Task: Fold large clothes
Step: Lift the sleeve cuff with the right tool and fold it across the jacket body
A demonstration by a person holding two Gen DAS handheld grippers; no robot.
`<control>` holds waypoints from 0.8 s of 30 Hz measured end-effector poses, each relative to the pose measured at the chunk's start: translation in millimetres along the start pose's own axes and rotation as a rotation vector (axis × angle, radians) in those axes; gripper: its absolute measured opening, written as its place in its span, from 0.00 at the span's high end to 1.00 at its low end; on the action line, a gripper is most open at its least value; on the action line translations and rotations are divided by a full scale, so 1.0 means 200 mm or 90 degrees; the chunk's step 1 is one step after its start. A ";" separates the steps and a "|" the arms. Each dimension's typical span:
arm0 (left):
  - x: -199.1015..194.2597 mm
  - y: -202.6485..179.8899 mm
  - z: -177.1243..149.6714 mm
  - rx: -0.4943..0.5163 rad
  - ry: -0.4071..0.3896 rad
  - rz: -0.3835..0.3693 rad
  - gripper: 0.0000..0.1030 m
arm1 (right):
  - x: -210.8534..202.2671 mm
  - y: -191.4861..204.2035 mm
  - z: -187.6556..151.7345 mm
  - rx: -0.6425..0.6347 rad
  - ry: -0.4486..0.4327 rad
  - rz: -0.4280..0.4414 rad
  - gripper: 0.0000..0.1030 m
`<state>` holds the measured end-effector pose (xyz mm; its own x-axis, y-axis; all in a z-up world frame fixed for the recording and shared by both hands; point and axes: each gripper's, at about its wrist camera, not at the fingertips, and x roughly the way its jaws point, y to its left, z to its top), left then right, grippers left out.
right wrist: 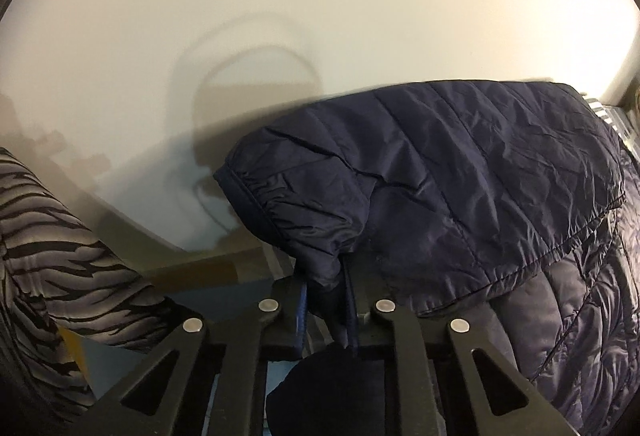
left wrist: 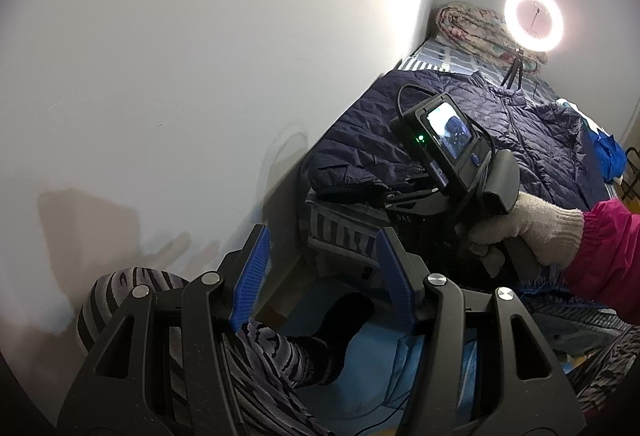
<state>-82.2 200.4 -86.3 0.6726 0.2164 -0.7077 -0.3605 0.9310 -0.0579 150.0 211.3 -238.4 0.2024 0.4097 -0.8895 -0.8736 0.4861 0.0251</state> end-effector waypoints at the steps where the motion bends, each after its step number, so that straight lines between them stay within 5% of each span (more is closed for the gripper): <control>1: 0.00 0.00 0.00 0.002 0.001 0.000 0.44 | -0.01 -0.01 0.00 0.000 -0.001 0.001 0.88; 10: 0.02 -0.05 0.03 0.022 0.004 0.007 0.44 | -0.13 -0.11 0.01 0.042 -0.019 0.038 0.91; 24: 0.10 -0.16 0.11 0.059 -0.006 -0.014 0.44 | -0.43 -0.56 0.05 0.240 -0.108 0.130 0.93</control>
<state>-42.9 182.0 -82.8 0.6859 0.1978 -0.7003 -0.2841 0.9588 -0.0074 235.1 128.7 -159.4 0.1403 0.6313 -0.7628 -0.6873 0.6166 0.3839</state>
